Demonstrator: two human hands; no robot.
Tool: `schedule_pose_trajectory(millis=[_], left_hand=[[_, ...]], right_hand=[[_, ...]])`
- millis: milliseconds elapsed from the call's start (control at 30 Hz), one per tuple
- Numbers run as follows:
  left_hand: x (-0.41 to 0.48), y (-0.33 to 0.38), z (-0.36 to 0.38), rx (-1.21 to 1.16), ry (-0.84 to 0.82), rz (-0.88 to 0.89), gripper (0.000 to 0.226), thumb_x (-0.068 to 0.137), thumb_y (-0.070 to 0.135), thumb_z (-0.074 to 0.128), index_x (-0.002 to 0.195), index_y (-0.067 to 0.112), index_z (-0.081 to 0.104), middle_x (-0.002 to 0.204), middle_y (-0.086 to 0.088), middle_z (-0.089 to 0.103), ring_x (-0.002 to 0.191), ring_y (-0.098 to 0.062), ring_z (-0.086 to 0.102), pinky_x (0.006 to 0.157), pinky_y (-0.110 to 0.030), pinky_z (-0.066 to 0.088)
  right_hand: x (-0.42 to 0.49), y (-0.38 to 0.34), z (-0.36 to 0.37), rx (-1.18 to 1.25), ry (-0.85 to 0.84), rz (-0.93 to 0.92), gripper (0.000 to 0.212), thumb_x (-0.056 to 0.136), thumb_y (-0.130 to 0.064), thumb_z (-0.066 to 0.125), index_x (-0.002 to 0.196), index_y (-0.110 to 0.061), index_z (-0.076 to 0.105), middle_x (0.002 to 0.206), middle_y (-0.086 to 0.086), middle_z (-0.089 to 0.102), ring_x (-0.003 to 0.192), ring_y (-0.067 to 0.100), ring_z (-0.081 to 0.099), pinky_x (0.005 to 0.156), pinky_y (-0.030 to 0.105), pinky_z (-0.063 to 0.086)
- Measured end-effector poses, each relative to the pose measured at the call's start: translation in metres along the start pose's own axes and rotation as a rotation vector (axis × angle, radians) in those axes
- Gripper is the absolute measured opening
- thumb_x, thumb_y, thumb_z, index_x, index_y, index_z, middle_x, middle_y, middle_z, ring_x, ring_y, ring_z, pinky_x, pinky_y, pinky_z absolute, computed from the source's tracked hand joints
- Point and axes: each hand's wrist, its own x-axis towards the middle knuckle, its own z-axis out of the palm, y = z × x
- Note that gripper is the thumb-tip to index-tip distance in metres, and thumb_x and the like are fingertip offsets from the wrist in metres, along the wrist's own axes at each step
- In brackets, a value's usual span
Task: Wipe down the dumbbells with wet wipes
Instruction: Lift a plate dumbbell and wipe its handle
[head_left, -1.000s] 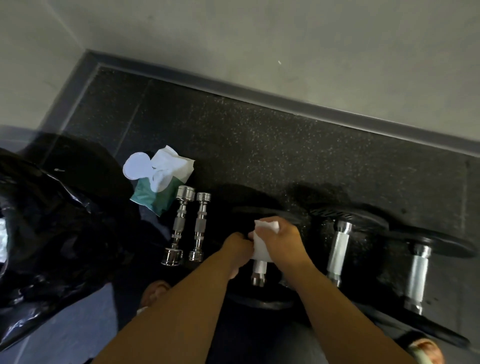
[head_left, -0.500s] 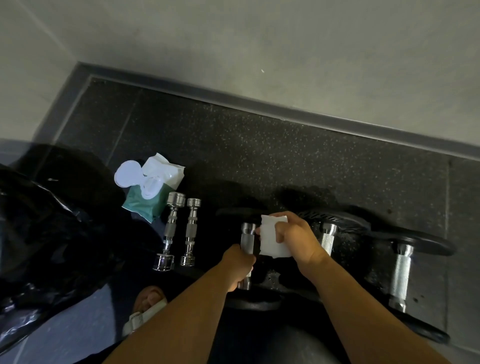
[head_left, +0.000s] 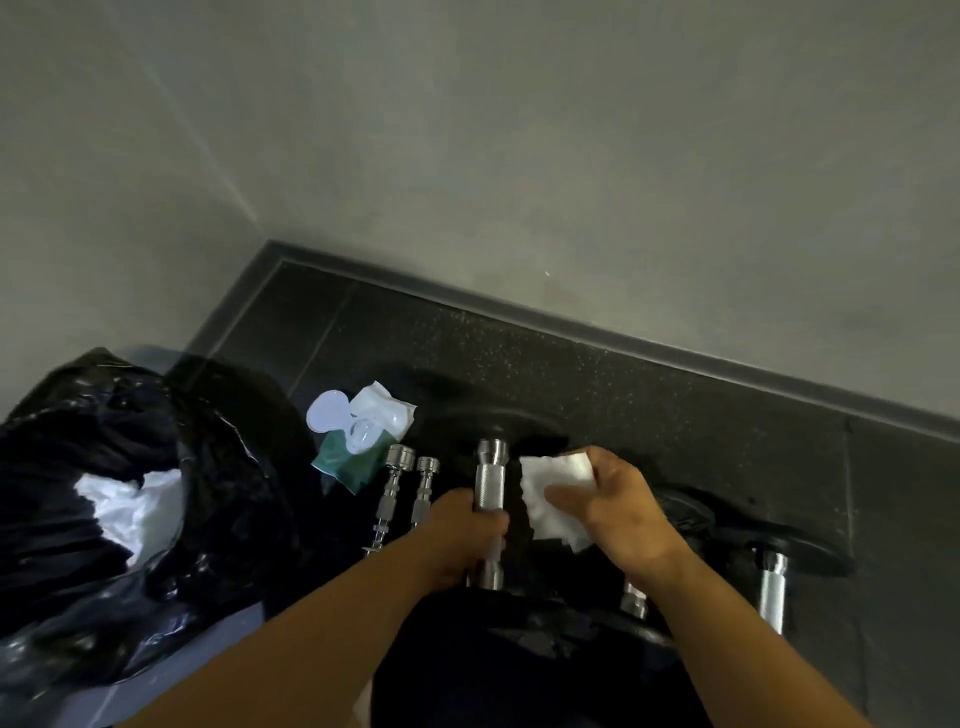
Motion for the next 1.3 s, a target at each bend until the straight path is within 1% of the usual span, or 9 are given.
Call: schedule_pose_trajectory(millis=[200, 400, 633, 767, 867, 967, 1100, 1200, 1300], left_hand=[[-0.073, 0.037, -0.034, -0.073, -0.066, 0.105, 0.021, 0.082, 0.009, 0.064, 0.099, -0.003, 0.061, 0.090, -0.015, 0.066, 0.081, -0.025, 0.067, 0.082, -0.039, 0.053], [-0.137, 0.057, -0.065, -0.010, -0.103, 0.219, 0.014, 0.085, 0.017, 0.065, 0.098, 0.012, 0.065, 0.089, -0.007, 0.075, 0.089, -0.020, 0.072, 0.093, -0.039, 0.053], [-0.177, 0.062, -0.082, -0.109, -0.117, 0.317, 0.022, 0.087, 0.016, 0.068, 0.109, 0.014, 0.067, 0.093, -0.003, 0.075, 0.089, -0.013, 0.072, 0.083, -0.030, 0.055], [-0.187, 0.066, -0.081, -0.217, -0.045, 0.325, 0.014, 0.086, 0.010, 0.069, 0.097, 0.017, 0.068, 0.087, 0.001, 0.075, 0.080, -0.011, 0.073, 0.080, -0.028, 0.057], [-0.196, 0.068, -0.083, -0.224, -0.016, 0.363, 0.020, 0.088, 0.007, 0.066, 0.107, 0.012, 0.065, 0.093, -0.007, 0.072, 0.079, -0.014, 0.072, 0.070, -0.029, 0.057], [-0.210, 0.067, -0.088, -0.238, -0.020, 0.382, 0.023, 0.088, 0.007, 0.065, 0.110, 0.011, 0.064, 0.094, -0.011, 0.073, 0.083, -0.019, 0.073, 0.073, -0.039, 0.057], [-0.238, 0.072, -0.084, -0.252, -0.088, 0.398, 0.027, 0.079, 0.013, 0.071, 0.106, 0.007, 0.068, 0.094, -0.011, 0.075, 0.092, -0.028, 0.072, 0.091, -0.051, 0.050], [-0.253, 0.075, -0.078, -0.437, -0.113, 0.345, 0.028, 0.064, 0.013, 0.073, 0.089, 0.000, 0.073, 0.088, -0.022, 0.071, 0.083, -0.035, 0.070, 0.089, -0.048, 0.051], [-0.267, 0.080, -0.068, -0.485, -0.096, 0.346, 0.011, 0.087, 0.010, 0.064, 0.084, 0.005, 0.073, 0.086, -0.022, 0.071, 0.081, -0.034, 0.070, 0.085, -0.048, 0.056]], right_hand=[[-0.050, -0.043, 0.012, 0.140, -0.022, 0.005, 0.004, 0.089, -0.004, 0.061, 0.092, -0.004, 0.064, 0.077, 0.013, 0.071, 0.062, 0.020, 0.066, 0.052, 0.027, 0.052], [-0.097, -0.096, 0.027, 0.405, -0.203, 0.087, 0.040, 0.064, -0.005, 0.039, 0.094, 0.001, 0.066, 0.080, 0.015, 0.065, 0.069, 0.027, 0.057, 0.061, 0.036, 0.042], [-0.136, -0.137, 0.044, 0.365, -0.249, -0.033, 0.032, 0.083, 0.011, 0.043, 0.104, 0.002, 0.066, 0.088, 0.018, 0.071, 0.066, 0.024, 0.067, 0.053, 0.031, 0.054], [-0.147, -0.159, 0.066, 0.169, -0.218, -0.231, 0.023, 0.084, 0.003, 0.060, 0.105, -0.003, 0.066, 0.095, 0.018, 0.073, 0.078, 0.027, 0.069, 0.066, 0.034, 0.058], [-0.149, -0.170, 0.085, 0.029, -0.143, -0.292, 0.016, 0.082, 0.002, 0.066, 0.098, 0.000, 0.064, 0.093, 0.021, 0.071, 0.079, 0.030, 0.068, 0.069, 0.044, 0.056], [-0.147, -0.170, 0.100, -0.337, 0.067, -0.391, 0.014, 0.079, -0.024, 0.075, 0.085, -0.018, 0.063, 0.084, 0.006, 0.071, 0.081, 0.025, 0.068, 0.073, 0.049, 0.057], [-0.164, -0.178, 0.103, -0.781, 0.392, -0.380, 0.041, 0.073, -0.065, 0.064, 0.083, -0.027, 0.055, 0.077, -0.012, 0.060, 0.079, 0.013, 0.059, 0.066, 0.030, 0.047], [-0.178, -0.185, 0.099, -0.866, 0.411, -0.308, 0.058, 0.066, -0.083, 0.050, 0.083, -0.028, 0.051, 0.083, -0.011, 0.060, 0.081, 0.015, 0.059, 0.066, 0.031, 0.046], [-0.186, -0.186, 0.091, -0.878, 0.377, -0.226, 0.086, 0.055, -0.094, 0.036, 0.103, -0.025, 0.055, 0.103, -0.005, 0.063, 0.099, 0.020, 0.060, 0.079, 0.037, 0.050]])
